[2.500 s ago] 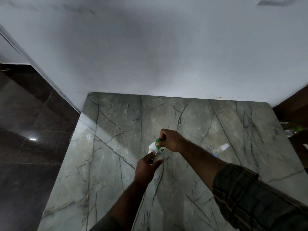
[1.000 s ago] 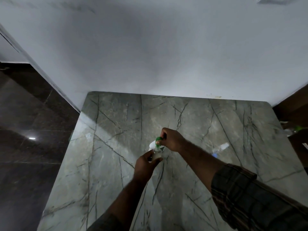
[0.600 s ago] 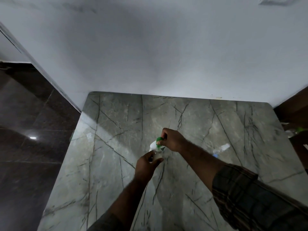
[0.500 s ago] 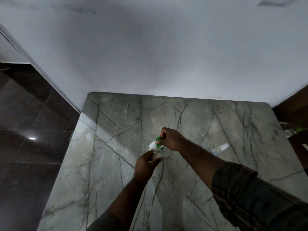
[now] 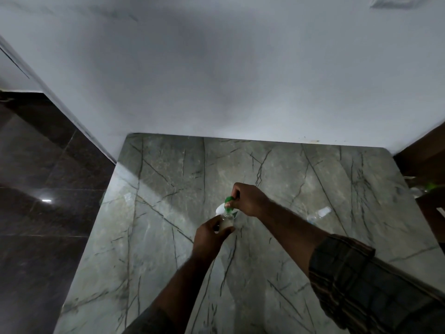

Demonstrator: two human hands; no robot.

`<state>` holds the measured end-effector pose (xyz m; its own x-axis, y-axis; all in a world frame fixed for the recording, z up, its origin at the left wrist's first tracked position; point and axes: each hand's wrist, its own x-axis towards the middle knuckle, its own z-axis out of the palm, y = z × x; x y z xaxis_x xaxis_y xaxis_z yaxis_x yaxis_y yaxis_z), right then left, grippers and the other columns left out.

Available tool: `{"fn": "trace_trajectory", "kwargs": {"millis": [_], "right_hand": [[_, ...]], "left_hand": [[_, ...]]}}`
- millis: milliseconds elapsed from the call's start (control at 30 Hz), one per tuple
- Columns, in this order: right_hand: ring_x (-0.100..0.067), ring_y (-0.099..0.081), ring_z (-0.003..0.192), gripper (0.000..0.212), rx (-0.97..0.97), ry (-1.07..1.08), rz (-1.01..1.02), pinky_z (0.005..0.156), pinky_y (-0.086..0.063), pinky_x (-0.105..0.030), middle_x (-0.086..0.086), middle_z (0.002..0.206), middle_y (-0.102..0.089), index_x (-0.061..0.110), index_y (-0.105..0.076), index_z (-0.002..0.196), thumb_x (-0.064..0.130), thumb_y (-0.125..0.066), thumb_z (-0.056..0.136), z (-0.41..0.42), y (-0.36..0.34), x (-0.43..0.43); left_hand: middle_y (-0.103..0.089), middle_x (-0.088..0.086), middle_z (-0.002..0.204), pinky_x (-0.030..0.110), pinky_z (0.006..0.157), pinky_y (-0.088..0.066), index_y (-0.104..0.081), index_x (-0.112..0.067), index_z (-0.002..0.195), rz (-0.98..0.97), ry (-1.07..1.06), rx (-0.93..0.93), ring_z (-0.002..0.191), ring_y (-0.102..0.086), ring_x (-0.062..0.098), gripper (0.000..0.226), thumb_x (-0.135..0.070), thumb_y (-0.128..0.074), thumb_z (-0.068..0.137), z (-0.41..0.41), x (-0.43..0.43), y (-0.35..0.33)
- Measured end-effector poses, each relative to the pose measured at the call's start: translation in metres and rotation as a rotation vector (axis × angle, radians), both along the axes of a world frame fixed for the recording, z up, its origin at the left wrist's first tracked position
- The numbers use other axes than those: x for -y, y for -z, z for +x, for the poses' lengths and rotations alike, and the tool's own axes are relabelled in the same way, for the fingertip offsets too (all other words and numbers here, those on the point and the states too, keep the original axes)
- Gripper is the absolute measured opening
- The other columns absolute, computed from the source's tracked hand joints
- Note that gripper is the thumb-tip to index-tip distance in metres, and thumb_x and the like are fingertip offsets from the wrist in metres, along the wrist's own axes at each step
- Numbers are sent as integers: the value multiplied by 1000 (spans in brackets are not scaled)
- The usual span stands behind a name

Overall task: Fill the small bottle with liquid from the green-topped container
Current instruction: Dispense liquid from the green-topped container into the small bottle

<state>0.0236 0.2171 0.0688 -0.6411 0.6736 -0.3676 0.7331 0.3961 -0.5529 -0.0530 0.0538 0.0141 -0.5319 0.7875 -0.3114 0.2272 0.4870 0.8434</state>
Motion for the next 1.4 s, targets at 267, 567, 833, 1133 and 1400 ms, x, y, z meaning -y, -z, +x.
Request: {"fn": "trace_trajectory", "kwargs": {"millis": [267,567,833,1133,1400], "right_hand": [[-15,-57,77,29,10,-18,11,74,-48,-38,9,76,-57,23,-53,83,43,-74,79,4,6,4],[-17,-57,77,31,0,-19,19,74,-49,-39,9,74,-56,27,-48,77,41,-76,78,2,10,5],[-14,-57,74,29,11,0,7,72,-50,-38,7,75,-59,23,-53,82,42,-75,79,1,6,3],[-14,-57,75,31,12,-7,23,72,-49,-37,8,76,-59,25,-51,79,44,-76,77,1,3,-1],[-15,-56,78,32,48,-21,53,76,-46,-38,11,75,-54,27,-48,80,46,-74,78,0,8,1]], "left_hand": [[-72,-9,109,18,80,-55,-65,-22,124,-5,-2,17,92,-66,-1,51,-40,-78,78,5,3,5],[-73,-6,107,28,83,-58,-65,-22,123,-20,11,-19,90,-67,3,51,-42,-77,78,3,3,7],[-71,-11,104,11,72,-48,-66,-24,122,-18,21,-30,89,-64,-1,47,-40,-77,79,0,1,-1],[-71,-9,109,9,73,-46,-64,-23,124,-15,29,-34,91,-64,0,49,-41,-75,80,1,0,-3],[-72,-8,109,11,74,-50,-64,-22,124,-34,35,-19,91,-65,0,50,-42,-76,80,1,0,4]]}}
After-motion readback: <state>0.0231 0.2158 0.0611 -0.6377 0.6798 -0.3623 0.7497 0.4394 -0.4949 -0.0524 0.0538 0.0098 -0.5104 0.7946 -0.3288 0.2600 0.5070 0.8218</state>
